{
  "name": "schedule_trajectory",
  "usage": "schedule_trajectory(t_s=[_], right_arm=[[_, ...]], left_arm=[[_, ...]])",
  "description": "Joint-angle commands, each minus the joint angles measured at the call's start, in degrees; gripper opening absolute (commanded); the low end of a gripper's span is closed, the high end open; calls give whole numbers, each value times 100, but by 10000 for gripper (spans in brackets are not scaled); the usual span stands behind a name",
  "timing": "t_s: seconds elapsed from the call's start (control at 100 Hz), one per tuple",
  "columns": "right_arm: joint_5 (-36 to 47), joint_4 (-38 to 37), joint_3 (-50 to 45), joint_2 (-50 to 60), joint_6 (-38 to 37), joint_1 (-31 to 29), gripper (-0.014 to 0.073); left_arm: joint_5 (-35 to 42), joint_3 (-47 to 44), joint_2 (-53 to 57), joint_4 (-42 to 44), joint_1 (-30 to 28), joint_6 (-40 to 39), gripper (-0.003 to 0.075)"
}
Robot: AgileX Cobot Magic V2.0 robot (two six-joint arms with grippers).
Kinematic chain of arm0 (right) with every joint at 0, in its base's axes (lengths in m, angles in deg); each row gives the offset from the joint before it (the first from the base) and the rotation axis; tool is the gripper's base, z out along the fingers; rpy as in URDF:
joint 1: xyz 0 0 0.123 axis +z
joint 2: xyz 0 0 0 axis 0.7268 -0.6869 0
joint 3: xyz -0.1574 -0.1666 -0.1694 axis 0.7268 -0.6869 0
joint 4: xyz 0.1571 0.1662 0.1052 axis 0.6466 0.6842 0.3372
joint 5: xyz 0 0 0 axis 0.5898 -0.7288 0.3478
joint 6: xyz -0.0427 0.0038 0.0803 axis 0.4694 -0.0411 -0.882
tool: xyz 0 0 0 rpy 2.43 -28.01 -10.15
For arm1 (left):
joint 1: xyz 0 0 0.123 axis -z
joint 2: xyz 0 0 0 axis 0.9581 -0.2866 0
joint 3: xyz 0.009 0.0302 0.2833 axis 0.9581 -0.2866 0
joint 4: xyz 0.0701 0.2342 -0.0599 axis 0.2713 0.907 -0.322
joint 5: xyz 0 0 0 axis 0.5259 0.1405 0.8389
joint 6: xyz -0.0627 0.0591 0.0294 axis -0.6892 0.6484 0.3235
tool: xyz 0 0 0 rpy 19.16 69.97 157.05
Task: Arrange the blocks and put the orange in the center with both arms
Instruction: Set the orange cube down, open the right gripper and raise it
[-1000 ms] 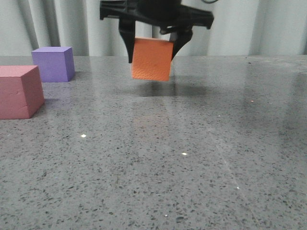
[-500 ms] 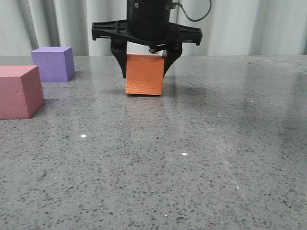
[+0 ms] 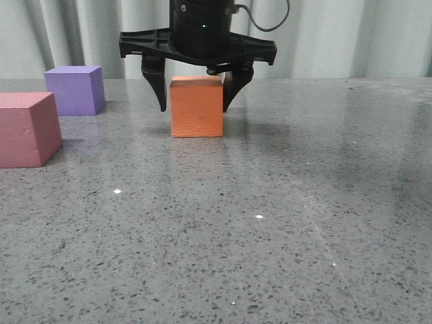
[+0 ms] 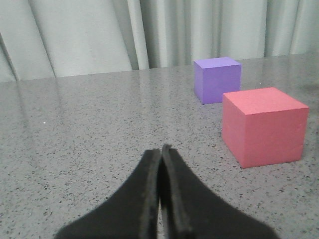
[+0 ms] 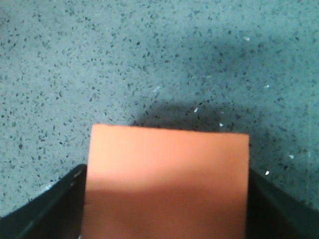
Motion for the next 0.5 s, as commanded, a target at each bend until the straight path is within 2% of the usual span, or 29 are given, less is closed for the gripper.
schedule_trajectory(t_s=[0.0,0.14,0.49], right_arm=[[80,-137,257,406,158,-5,574],[21,-169,278,611,331,-5,574],[-43,-998,266,1552,617,-22,573]], left_arm=[[478,-303,195,-36,-6,-26,-19],[478,-303,195,-36,-6,-26,-19],[478,-303,195,-36,-6,-26,-19]])
